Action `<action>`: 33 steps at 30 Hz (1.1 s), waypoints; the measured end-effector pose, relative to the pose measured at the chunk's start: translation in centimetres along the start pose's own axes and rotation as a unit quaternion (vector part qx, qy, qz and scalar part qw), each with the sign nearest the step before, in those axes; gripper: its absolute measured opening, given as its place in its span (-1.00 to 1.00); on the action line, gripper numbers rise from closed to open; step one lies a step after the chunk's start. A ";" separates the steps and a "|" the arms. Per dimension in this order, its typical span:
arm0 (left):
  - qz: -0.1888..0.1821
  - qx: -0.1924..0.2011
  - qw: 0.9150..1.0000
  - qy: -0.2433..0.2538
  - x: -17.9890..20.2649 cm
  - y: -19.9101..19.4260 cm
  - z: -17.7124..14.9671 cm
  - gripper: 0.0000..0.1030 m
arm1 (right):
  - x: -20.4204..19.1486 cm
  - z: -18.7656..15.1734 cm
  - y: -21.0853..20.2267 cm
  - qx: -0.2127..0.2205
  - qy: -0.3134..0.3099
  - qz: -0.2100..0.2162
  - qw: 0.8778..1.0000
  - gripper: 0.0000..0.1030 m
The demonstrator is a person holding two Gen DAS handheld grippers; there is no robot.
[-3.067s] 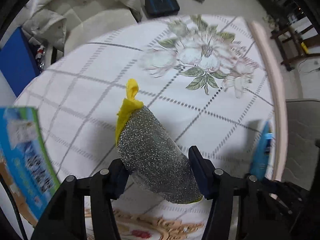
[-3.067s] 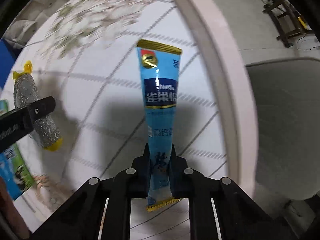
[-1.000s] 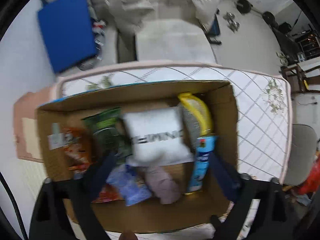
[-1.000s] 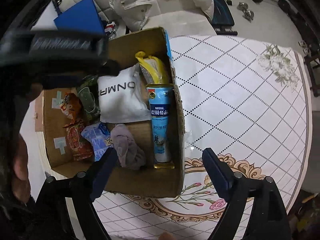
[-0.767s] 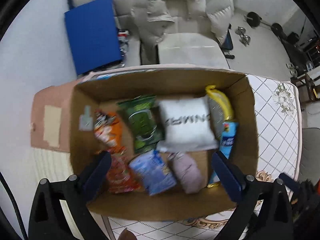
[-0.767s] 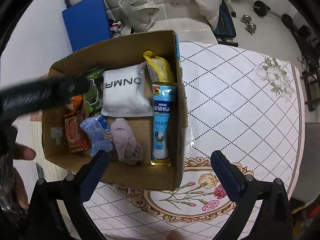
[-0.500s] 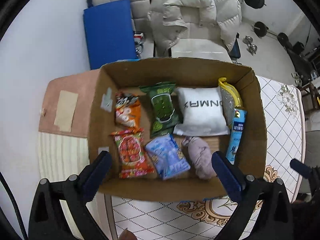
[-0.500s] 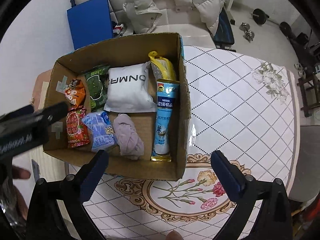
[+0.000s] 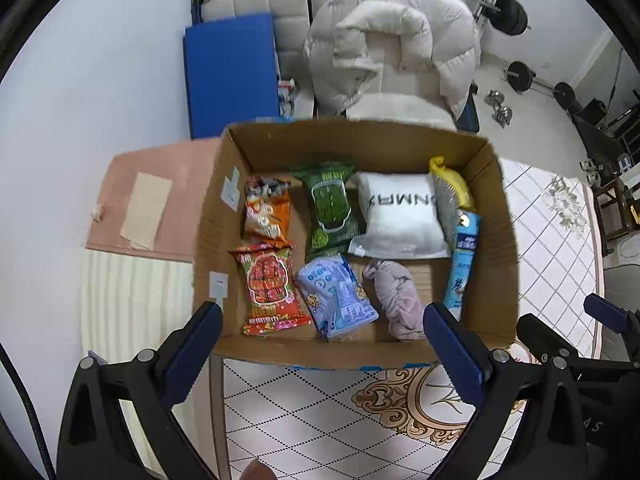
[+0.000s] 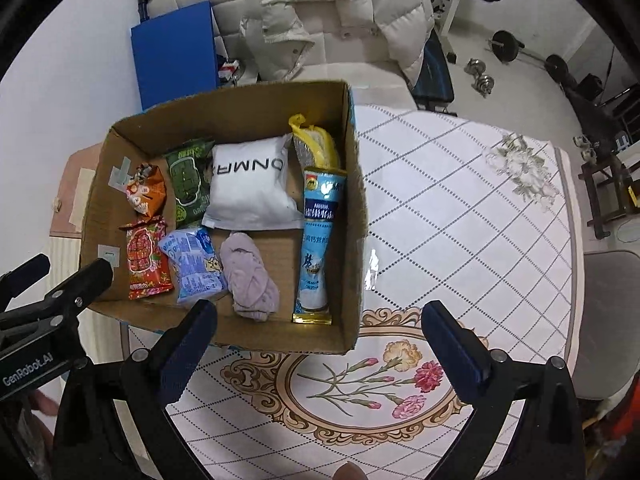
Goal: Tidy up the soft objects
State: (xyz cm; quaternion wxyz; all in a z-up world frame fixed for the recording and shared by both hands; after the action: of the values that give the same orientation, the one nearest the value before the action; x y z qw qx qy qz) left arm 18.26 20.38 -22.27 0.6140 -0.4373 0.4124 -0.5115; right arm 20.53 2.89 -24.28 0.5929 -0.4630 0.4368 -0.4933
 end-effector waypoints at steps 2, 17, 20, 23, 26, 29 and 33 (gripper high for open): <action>0.003 0.018 1.000 0.002 0.2 -1.9 -0.2 0.99 | 0.1 -0.2 -1.9 0.017 -0.003 -0.001 1.000 1.00; 0.003 0.111 0.994 -0.002 0.4 -16.3 -5.3 0.99 | 1.2 -6.7 -19.5 0.144 -0.021 0.023 0.989 1.00; -0.007 0.120 0.993 -0.007 0.5 -18.3 -6.6 0.99 | 1.4 -8.1 -22.1 0.163 -0.023 0.025 0.986 1.00; -0.013 0.131 0.991 -0.010 0.8 -20.1 -7.9 0.99 | 1.5 -9.4 -24.0 0.177 -0.023 0.024 0.984 1.00; -0.015 0.139 0.990 -0.007 1.2 -21.4 -8.8 0.99 | 1.5 -10.6 -25.7 0.186 -0.026 0.030 0.982 1.00; -0.015 0.151 0.988 -0.008 1.3 -22.6 -9.4 0.99 | 1.6 -11.6 -27.1 0.199 -0.029 0.027 0.979 1.00; -0.007 0.163 0.986 -0.013 0.9 -23.7 -9.9 0.99 | 1.9 -12.1 -28.1 0.211 -0.027 0.016 0.977 1.00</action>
State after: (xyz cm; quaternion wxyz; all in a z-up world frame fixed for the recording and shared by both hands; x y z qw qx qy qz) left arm 2.66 16.08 -2.37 0.6789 -0.3409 0.3122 -0.5705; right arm 3.91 -2.75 0.85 0.6966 -0.3336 0.3140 -0.5522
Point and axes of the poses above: each gripper's, at about its wrist camera, not at the fingertips, and y roughly the way its jaws point, x to its right, z to its top, the point moved 3 cm from there along y, roughly the way its jaws point, and after that the axes turned 3 degrees about y, right-handed, at the moved point
